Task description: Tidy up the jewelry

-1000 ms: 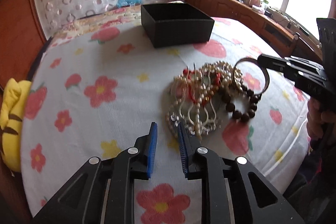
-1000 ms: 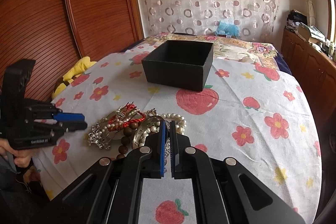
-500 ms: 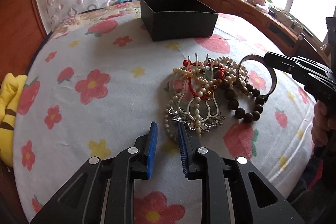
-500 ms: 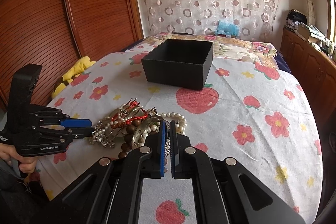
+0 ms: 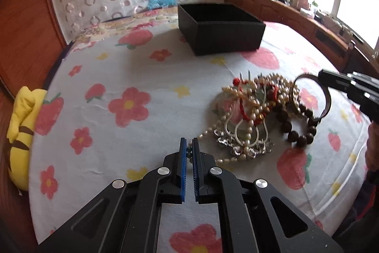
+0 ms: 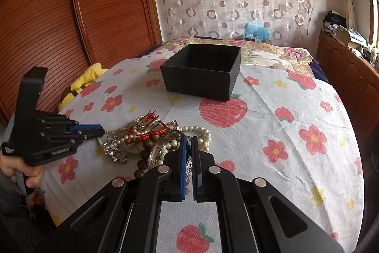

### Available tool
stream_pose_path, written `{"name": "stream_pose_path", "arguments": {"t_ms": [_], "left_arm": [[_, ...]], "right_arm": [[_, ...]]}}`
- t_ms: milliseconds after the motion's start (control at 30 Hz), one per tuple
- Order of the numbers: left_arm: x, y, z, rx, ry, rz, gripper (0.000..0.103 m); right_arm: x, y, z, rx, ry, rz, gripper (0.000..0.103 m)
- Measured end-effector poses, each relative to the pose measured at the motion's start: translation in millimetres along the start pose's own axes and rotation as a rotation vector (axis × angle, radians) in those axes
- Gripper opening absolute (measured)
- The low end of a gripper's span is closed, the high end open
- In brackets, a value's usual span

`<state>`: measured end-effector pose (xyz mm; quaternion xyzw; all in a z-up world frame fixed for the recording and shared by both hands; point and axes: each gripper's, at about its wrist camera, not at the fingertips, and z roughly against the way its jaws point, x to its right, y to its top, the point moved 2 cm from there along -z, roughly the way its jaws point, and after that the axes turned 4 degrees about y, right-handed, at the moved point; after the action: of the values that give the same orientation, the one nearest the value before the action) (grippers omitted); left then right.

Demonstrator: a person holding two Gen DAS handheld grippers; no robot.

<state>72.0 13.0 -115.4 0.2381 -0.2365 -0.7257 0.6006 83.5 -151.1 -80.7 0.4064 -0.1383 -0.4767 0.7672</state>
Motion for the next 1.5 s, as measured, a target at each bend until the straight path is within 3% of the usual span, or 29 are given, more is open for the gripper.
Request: {"name": "stream_pose_path", "arguments": {"t_ms": [433,1067,1500], "left_arm": [[18,61,71,0.211,-0.120,0.006,0.004],[29,140,120,0.392,-0.103,-0.022,0.004],[19,169,138,0.460,-0.065,-0.023,0.004]], "right_arm": [[0,0,0,0.001,0.000,0.000,0.005],[13,12,12,0.034,-0.013,-0.001,0.005],[21,26,11,0.041,-0.031,0.016,0.000]]}}
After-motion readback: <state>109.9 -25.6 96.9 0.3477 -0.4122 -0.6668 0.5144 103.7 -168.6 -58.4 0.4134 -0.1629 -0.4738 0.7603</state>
